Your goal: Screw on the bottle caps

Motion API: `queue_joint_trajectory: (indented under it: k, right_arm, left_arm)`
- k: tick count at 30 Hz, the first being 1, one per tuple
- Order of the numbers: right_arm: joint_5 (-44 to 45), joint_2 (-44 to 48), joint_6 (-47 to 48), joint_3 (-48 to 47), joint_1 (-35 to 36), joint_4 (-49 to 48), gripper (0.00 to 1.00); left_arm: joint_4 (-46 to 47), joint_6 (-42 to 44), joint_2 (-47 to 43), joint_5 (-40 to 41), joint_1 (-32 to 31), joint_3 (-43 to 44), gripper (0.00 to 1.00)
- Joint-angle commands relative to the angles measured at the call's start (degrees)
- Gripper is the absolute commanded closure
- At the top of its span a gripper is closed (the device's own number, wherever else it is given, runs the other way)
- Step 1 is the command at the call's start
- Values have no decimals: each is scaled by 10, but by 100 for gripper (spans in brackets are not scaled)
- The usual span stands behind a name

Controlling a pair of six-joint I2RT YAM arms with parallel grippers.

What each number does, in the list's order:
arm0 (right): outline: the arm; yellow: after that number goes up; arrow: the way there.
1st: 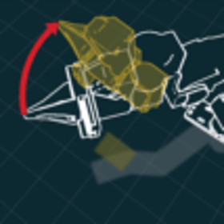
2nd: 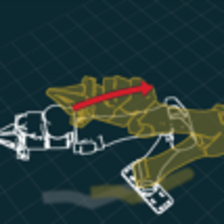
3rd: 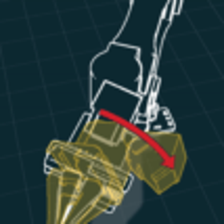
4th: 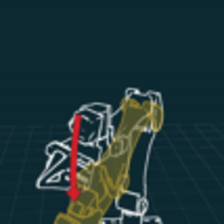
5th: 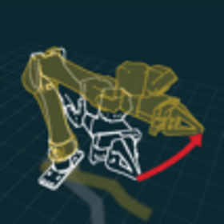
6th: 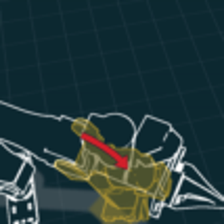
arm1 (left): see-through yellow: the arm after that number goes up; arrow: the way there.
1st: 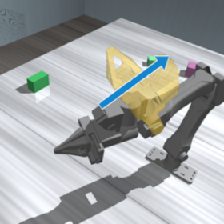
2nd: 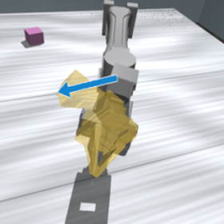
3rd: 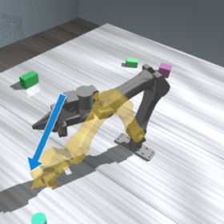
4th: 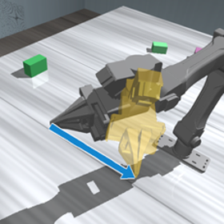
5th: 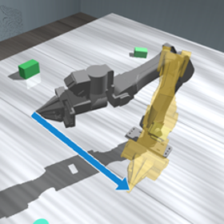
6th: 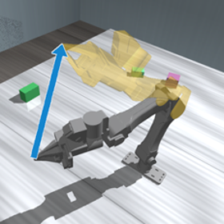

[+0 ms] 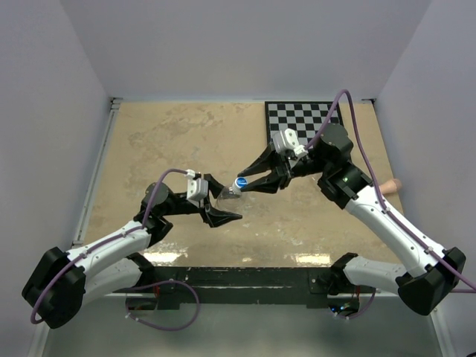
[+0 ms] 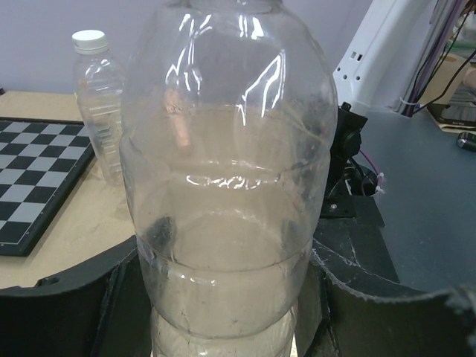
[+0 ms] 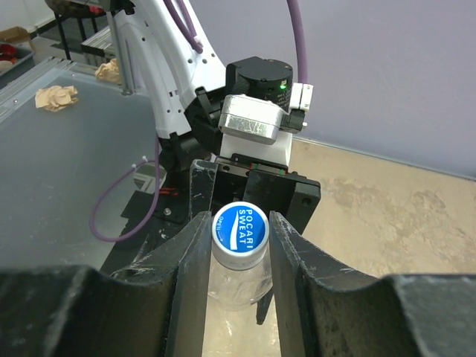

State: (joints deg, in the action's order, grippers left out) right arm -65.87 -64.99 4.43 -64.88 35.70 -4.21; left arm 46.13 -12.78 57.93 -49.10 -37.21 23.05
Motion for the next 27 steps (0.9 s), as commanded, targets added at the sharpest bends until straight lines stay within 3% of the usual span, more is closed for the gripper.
queue_joint_trajectory:
  k: [1, 7, 11, 18, 27]
  right_arm:
    - [-14, -5, -6, -5, 5, -10, 70]
    - [23, -5, -8, -5, 6, 10, 77]
    - [72, -1, -28, 0, 5, 13, 84]
    - [184, 23, -77, 16, 6, 13, 92]
    - [294, 37, -121, 43, 9, 15, 94]
  left_arm:
    - [7, 22, -9, -5, -5, 31, 100]
    - [-66, 82, -27, 56, -40, 52, 100]
    - [-104, 123, -49, 166, -82, 61, 100]
    - [-106, 123, -70, 363, -119, 67, 100]
    - [-83, 125, -50, 594, -184, 83, 100]
